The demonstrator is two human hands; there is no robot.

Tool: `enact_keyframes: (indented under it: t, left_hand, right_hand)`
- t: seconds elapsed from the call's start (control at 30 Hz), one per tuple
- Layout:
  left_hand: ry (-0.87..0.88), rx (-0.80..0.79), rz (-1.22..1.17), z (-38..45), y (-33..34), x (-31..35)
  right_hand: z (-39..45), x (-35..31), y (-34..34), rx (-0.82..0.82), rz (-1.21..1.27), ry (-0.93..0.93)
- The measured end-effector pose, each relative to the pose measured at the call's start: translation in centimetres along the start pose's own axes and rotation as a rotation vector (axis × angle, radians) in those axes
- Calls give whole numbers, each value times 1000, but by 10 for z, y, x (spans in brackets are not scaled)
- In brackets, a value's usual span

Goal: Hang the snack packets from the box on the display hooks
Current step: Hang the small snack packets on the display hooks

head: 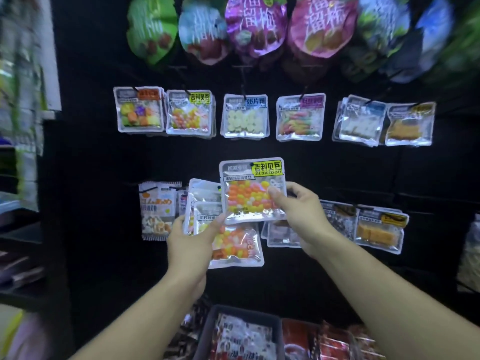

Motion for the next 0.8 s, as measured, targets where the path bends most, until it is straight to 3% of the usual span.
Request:
enact_keyframes:
  t: [0.27, 0.5, 0.8]
  left_hand:
    - [29, 184, 59, 19, -49, 39]
    - [142, 180, 101, 46, -84, 81]
    - [159, 142, 118, 58, -106, 87]
  right_hand:
    - [69, -52, 97, 46, 35, -77]
    - [152, -86, 171, 142, 44, -144]
    - [198, -98, 200, 199, 42, -81]
Point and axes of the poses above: each hand's wrist, its own z-axis towards the middle knuckle, its own y-axis out of the palm, x = y × z, the point moved 1 cm from there along z, towards the middle knuckle, and after that the axes turned 6 degrees about -y, right-handed, at the moved point
